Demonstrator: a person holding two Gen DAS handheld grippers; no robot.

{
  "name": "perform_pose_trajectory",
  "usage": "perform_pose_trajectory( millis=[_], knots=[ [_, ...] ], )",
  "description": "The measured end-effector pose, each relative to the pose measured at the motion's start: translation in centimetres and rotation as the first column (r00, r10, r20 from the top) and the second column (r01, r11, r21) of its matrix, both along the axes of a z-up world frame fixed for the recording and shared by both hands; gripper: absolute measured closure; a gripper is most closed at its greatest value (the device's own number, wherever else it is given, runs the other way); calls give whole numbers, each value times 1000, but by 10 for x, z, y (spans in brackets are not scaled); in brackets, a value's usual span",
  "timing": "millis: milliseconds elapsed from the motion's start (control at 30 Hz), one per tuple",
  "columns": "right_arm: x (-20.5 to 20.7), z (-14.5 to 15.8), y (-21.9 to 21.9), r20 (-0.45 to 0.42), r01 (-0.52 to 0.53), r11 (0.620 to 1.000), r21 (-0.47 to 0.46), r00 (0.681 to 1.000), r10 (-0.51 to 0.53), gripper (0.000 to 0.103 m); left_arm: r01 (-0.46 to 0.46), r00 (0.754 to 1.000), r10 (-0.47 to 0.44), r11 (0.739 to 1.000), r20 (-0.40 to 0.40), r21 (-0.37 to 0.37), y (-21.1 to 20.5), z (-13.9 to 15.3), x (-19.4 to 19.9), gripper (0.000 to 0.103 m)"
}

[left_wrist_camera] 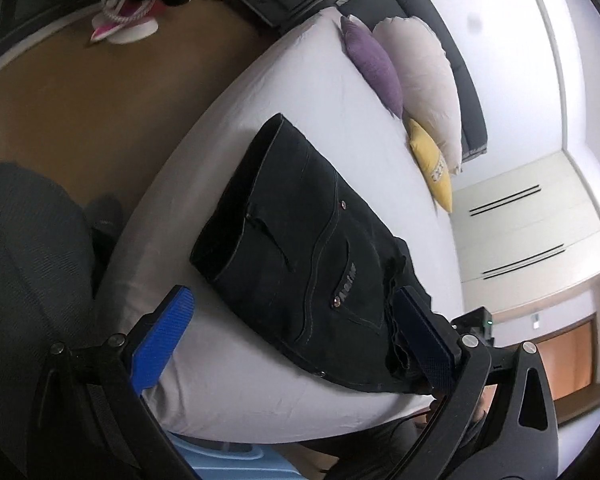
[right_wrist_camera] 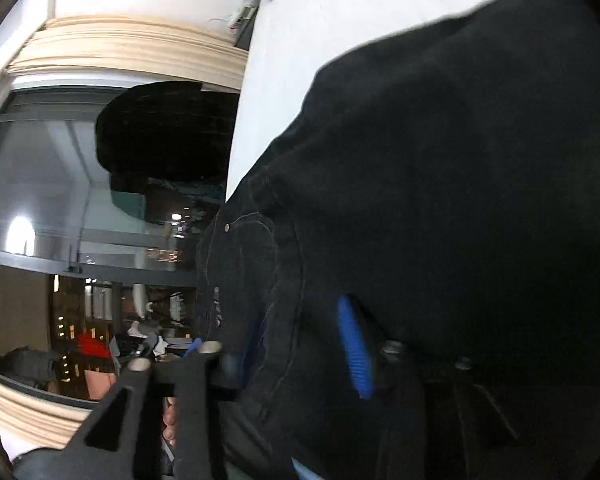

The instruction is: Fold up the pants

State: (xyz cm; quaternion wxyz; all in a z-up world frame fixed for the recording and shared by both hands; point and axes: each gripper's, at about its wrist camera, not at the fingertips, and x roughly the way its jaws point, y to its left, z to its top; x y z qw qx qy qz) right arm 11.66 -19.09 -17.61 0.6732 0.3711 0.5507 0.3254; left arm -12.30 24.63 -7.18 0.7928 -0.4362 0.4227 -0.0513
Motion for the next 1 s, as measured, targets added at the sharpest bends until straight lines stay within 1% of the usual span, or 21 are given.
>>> perform_pose_trajectory(
  millis=[33, 67, 100, 167, 200, 233, 267, 333, 367, 433, 467, 500, 533, 567, 600, 633, 667, 700, 767, 867, 1000],
  knots=[
    [-1, 10, 1, 35, -4, 999, 39, 999, 3, 24, -5, 1000, 5, 1000, -11, -2, -9, -7, -4, 2],
    [-2, 19, -1, 62, -12, 997, 74, 998, 7, 22, -11, 1000, 11, 1000, -20, -7, -7, -11, -3, 2],
    [-2, 27, 3, 86, -26, 993, 117, 996, 16, 22, -26, 999, 25, 999, -33, -25, -6, -18, -2, 2],
    [3, 28, 11, 96, -44, 988, 148, 995, 30, 22, -49, 998, 45, 996, -44, -76, -5, -30, 6, 2],
    [4, 27, 14, 95, -47, 987, 152, 995, 33, 22, -70, 995, 61, 991, -81, -111, -3, -43, 10, 3],
    [7, 23, 19, 87, -49, 985, 163, 996, 35, 22, -87, 992, 73, 986, -99, -142, -1, -52, 12, 3],
    [8, 19, 20, 78, -48, 984, 170, 996, 35, 22, -102, 991, 86, 981, -100, -168, 0, -57, 14, 3],
    [6, 11, 15, 59, -39, 982, 187, 998, 29, 22, -129, 990, 117, 974, -76, -185, 4, -63, 20, 4],
    [7, 8, 16, 56, -37, 978, 203, 998, 26, 23, -136, 990, 125, 969, -65, -207, 6, -64, 22, 6],
    [4, 7, 17, 59, -37, 975, 221, 998, 25, 23, -145, 989, 136, 963, -52, -225, 8, -68, 27, 23],
    [5, 6, 19, 58, -41, 974, 223, 998, 29, 23, -145, 989, 136, 964, -57, -224, 8, -70, 30, 28],
    [7, 5, 22, 48, -46, 977, 208, 998, 37, 23, -145, 989, 136, 964, -58, -223, 8, -70, 30, 37],
    [8, 3, 20, 30, -49, 983, 178, 999, 45, 23, -143, 989, 133, 965, -60, -218, 8, -71, 31, 43],
    [8, -5, 16, 1, -51, 989, 138, 999, 52, 24, -146, 989, 136, 967, -65, -208, 8, -71, 33, 48],
    [6, -17, 8, -37, -42, 993, 106, 998, 46, 29, -149, 988, 138, 967, -67, -205, 9, -73, 34, 59],
    [7, -21, 6, -49, -28, 995, 94, 998, 32, 40, -153, 988, 141, 967, -70, -204, 11, -74, 34, 68],
    [7, -23, 3, -62, -13, 995, 97, 998, 19, 44, -156, 987, 144, 965, -72, -209, 13, -75, 34, 70],
    [7, -24, 1, -72, 1, 994, 112, 997, 7, 44, -163, 986, 150, 962, -74, -221, 15, -78, 35, 72],
    [6, -22, 4, -63, -3, 995, 95, 998, 9, 44, -163, 986, 151, 962, -72, -221, 14, -77, 32, 75],
    [2, -17, 14, -27, -21, 1000, 22, 999, 21, 43, -151, 988, 145, 973, -46, -176, 11, -66, 33, 80],
    [1, -14, 13, -10, -17, 1000, -2, 1000, 17, 43, -95, 994, 98, 994, 45, -55, 0, -27, 36, 86]
  ],
)
